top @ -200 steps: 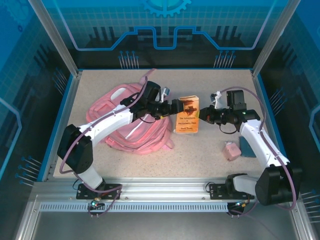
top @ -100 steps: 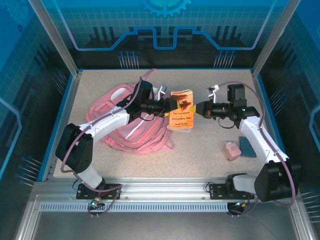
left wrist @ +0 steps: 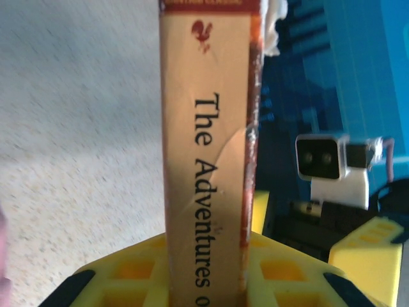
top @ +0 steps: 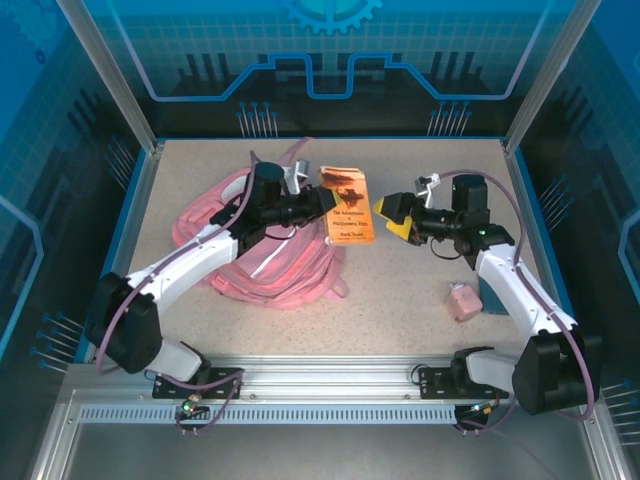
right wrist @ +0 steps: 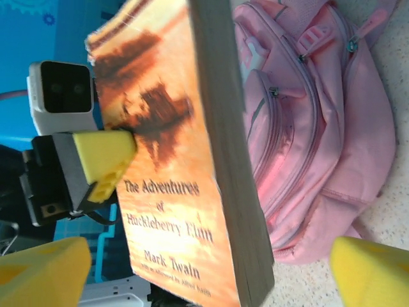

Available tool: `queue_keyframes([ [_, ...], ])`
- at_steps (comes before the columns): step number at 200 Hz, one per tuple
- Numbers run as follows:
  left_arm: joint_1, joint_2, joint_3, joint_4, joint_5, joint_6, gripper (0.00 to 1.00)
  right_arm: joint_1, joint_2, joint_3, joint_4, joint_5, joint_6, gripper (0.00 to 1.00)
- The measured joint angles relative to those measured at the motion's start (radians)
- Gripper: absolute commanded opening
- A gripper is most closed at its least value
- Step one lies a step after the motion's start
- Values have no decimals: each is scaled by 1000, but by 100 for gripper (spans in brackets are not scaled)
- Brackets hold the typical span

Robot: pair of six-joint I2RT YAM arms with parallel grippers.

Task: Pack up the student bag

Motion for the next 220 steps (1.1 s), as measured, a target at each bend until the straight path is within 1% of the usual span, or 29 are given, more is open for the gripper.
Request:
queue_keyframes([
  [18,1,-51,-36,8,-120,-20,18,58,5,-47,113,36,113,100],
  [32,2,-87,-83,51,-201,-53,18,117,24,-63,200,66,209,100],
  [57,3,-105,-149,145,-291,-126,18,203,65,-74,375,128,365,100],
  [81,4,-105,-193,232,-343,-191,18,257,121,-74,533,192,496,100],
  [114,6,-105,-201,323,-387,-250,18,299,216,-79,704,260,647,100],
  [141,6,-110,-201,369,-402,-278,18,317,262,-89,808,306,730,100],
  [162,5,-111,-203,396,-403,-307,17,325,285,-88,879,325,776,97],
  [178,5,-111,-208,414,-403,-326,17,329,308,-88,935,344,810,92],
  [196,5,-113,-217,418,-406,-336,17,332,330,-88,982,361,843,78],
  [220,5,-119,-231,418,-414,-341,17,336,333,-88,1009,383,866,63],
])
